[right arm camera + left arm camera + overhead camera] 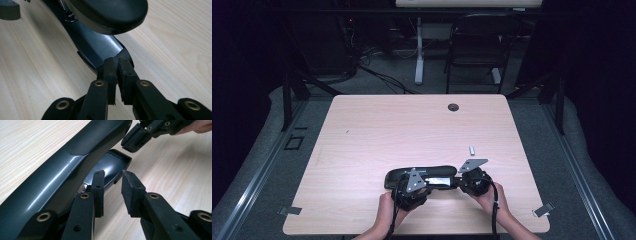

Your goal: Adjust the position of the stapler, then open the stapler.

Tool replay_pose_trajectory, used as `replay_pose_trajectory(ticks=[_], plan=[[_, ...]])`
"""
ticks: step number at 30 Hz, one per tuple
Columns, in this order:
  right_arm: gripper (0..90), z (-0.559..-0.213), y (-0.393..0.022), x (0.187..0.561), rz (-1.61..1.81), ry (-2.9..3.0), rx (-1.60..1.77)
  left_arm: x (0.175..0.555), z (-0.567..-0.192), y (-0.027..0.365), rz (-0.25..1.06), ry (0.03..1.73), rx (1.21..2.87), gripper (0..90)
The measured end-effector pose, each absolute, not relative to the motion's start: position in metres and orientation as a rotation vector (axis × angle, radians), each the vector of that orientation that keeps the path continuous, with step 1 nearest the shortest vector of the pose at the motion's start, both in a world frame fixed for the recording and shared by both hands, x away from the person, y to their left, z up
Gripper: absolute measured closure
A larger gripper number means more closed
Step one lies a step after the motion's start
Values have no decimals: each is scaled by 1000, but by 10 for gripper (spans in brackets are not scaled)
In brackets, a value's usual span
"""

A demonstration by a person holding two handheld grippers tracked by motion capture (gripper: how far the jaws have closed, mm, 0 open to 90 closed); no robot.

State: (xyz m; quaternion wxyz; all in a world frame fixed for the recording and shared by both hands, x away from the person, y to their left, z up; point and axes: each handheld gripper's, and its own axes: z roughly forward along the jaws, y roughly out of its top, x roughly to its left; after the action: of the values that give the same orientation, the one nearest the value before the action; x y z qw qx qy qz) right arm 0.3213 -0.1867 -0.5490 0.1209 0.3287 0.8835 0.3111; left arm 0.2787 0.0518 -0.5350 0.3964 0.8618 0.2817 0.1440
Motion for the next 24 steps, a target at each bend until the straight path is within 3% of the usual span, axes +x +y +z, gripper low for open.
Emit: replay_pose_trajectory(ticks=[7, 16, 24], plan=[[853, -551, -185, 322, 913, 2594, 951, 279, -541, 44, 379, 723, 2169, 747], [867, -552, -178, 320, 933, 2603, 936, 284, -545, 36, 380, 769, 2122, 893], [900, -557, -171, 316, 947, 2565, 926, 286, -548, 23, 382, 787, 2104, 900]])
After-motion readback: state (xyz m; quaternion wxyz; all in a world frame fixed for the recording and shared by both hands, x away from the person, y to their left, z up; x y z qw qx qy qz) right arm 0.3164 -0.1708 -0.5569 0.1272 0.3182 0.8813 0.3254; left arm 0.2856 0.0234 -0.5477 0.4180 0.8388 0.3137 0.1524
